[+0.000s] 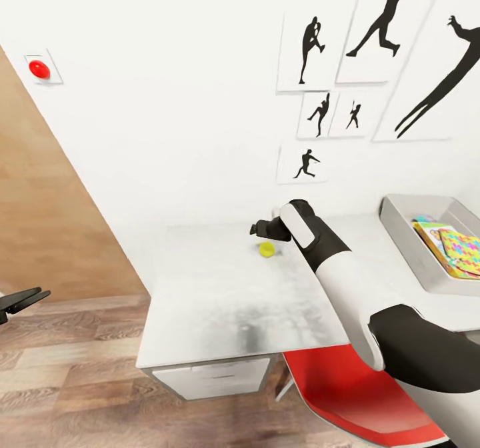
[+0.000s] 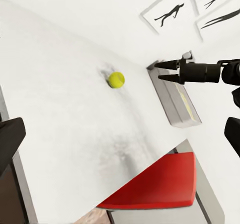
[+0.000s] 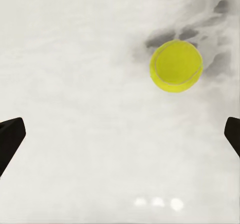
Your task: Put all the toys in the child's room - the three board games (two on the bed and one on the table), the two jigsaw puzzles on the table, and the tennis ball on the table - inside the toy box on the table in the child's room.
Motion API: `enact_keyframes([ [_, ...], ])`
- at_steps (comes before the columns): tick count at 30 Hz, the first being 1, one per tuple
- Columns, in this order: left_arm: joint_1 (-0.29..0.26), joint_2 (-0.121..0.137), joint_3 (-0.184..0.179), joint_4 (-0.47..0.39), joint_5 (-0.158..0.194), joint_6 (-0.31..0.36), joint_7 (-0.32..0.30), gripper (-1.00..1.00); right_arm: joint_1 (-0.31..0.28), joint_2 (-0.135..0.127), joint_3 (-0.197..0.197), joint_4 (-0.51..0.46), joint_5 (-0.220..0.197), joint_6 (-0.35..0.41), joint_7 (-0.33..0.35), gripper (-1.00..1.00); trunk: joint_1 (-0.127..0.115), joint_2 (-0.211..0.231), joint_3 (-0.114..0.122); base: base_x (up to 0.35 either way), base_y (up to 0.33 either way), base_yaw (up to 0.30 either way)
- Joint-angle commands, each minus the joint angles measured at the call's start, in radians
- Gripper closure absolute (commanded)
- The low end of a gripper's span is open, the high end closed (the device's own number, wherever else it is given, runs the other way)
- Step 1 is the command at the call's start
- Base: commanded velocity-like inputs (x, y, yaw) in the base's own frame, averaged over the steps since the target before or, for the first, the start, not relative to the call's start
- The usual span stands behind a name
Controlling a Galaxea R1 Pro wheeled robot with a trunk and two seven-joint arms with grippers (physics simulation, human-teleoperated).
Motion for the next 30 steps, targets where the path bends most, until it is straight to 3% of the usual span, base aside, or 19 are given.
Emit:
enact_keyframes([
  [1, -0.001, 0.0, 0.0, 0.0, -0.001, 0.011, -0.004, -1.0, -0.001, 0.0, 0.003, -0.001, -0.01, 0.001, -0.01, -1.0, 0.001, -0.002, -0.004, 0.132, 0.088, 0.0],
  [30, -0.001, -0.001, -0.001, 0.0, -0.001, 0.011, -0.004, -1.0, -0.002, -0.018, -0.004, 0.001, -0.012, 0.001, -0.01, -1.0, 0.001, -0.002, -0.051, 0.067, 0.031, 0.0],
])
